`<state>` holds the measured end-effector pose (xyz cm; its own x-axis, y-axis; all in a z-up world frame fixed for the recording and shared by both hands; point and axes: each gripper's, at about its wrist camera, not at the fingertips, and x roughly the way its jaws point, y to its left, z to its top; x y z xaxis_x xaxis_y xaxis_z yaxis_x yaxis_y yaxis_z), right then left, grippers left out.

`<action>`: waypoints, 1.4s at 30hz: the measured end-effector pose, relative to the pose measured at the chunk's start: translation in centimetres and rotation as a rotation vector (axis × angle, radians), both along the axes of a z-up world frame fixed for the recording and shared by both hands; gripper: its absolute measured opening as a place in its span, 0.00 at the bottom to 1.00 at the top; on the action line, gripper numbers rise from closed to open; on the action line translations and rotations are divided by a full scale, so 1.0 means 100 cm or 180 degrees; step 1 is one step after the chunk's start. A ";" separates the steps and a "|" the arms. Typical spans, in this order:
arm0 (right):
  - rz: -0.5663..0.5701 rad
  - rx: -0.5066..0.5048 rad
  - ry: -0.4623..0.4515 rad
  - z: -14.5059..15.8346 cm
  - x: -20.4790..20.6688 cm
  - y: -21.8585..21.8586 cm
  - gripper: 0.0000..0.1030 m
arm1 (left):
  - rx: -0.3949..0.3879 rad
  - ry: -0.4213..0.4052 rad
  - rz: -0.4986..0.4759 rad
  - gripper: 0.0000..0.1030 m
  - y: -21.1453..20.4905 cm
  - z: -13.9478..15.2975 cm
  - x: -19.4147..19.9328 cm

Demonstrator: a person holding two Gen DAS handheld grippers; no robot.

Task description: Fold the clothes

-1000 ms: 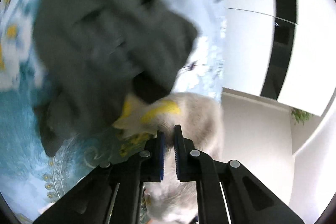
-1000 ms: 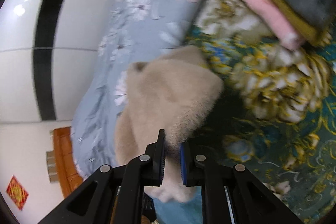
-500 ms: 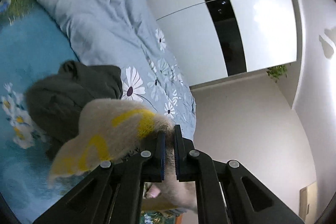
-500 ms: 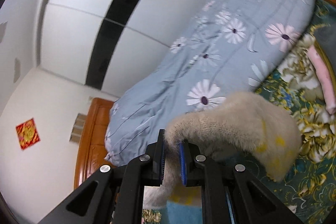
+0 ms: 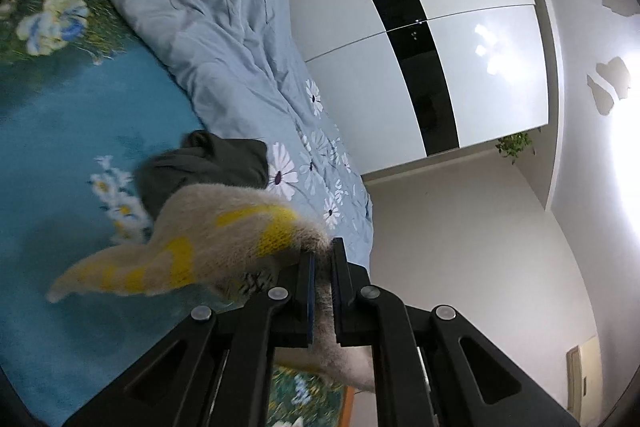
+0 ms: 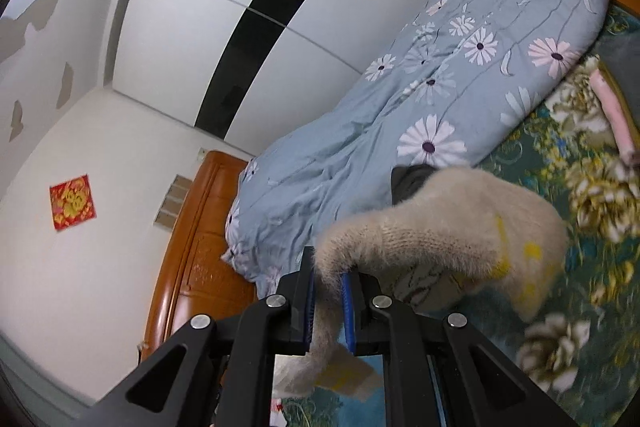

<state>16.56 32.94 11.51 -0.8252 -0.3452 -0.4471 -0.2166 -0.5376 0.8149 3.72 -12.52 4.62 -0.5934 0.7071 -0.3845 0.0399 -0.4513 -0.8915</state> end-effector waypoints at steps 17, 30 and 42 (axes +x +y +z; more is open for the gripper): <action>0.0420 -0.0255 -0.0950 -0.059 0.085 -0.117 0.12 | -0.0120 -0.0390 0.0040 0.06 -0.128 -0.026 0.120; 0.0248 -0.0488 -0.1793 -0.178 -0.017 -0.065 0.12 | -0.0239 -0.1394 0.0201 0.06 -0.072 -0.145 0.016; 0.0021 -0.0836 -0.2271 -0.290 -0.114 -0.013 0.12 | -0.0611 -0.2061 0.0196 0.06 -0.018 -0.220 -0.095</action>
